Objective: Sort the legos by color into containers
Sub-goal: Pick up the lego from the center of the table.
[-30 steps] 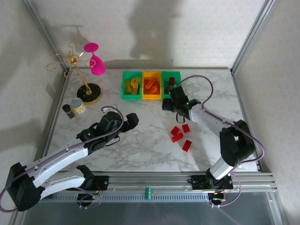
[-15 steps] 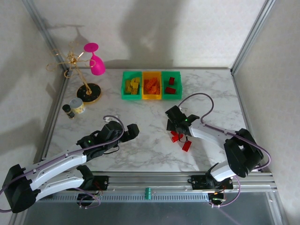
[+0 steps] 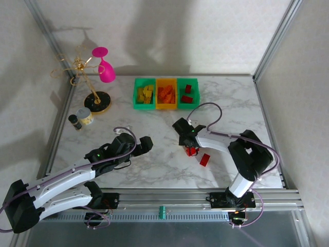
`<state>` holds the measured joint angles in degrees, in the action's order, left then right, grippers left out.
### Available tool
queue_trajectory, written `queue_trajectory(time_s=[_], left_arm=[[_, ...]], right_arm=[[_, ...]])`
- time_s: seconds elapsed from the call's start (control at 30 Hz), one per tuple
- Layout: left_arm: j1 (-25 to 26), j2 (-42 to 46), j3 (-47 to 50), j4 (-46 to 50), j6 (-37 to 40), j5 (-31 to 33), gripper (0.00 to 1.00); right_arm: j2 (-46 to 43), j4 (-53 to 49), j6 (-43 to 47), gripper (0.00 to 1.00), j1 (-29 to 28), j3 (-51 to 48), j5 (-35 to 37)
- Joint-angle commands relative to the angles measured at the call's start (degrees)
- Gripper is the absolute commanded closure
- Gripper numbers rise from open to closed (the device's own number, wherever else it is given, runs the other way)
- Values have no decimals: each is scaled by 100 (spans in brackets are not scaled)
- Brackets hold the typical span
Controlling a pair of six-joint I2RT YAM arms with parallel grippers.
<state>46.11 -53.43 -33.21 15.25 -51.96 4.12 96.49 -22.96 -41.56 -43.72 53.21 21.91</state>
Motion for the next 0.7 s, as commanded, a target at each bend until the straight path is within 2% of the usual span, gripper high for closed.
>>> queue_trajectory(time_s=[0.0,0.13,0.5,0.67], left_arm=[[50,86,-71,149,-51,194,0],[53,122,-54,161,-51,220,0],[52,17,-122,97,23,252,0],[47,-200,-371,115,171,261,0]], right_arm=[[235,12,39,41,-75,238,208],[390,98,91,41,-78,289,193],[168,321,336,67,-79,321,80],[-31,432,631,69,110,608,20]])
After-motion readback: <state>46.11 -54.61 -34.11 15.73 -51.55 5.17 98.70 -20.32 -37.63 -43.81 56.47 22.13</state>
